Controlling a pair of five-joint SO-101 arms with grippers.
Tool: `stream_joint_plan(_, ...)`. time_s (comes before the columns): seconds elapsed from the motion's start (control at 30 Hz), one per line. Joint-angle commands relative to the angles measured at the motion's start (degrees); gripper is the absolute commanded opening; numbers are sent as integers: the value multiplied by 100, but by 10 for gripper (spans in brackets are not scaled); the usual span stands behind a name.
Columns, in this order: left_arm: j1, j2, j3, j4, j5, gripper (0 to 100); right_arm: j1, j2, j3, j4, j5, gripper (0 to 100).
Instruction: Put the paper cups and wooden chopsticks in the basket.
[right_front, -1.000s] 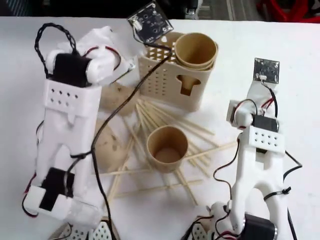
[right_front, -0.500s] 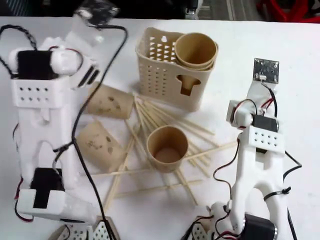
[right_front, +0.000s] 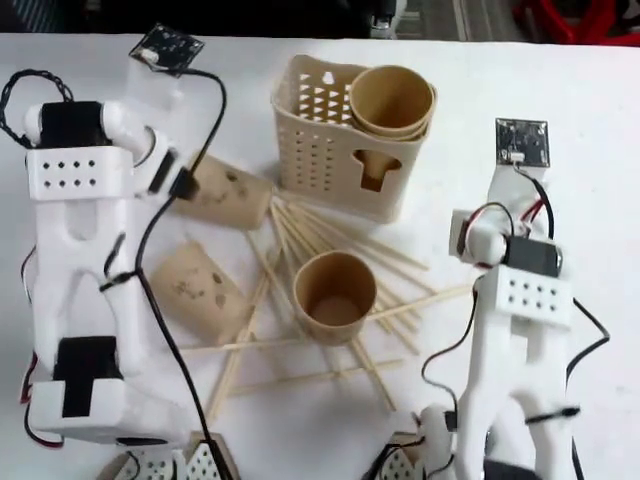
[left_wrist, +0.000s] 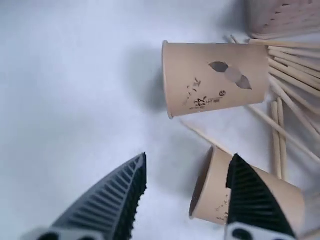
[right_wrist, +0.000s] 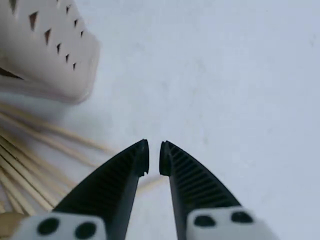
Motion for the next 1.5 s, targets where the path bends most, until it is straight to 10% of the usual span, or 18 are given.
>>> stream_joint_plan(0.0, -119, -13, 571, -862, 53, 263, -251, -831, -404, 514, 53, 53)
stream_joint_plan(0.5, -462, -57, 1714, -1749, 44, 260, -2879, -180, -2259, 3486, 554, 135)
stream_joint_plan(1.47, -585, -927, 2470, -369, -1090, 264, -3020, 1974, -2224, 2932, 202, 20)
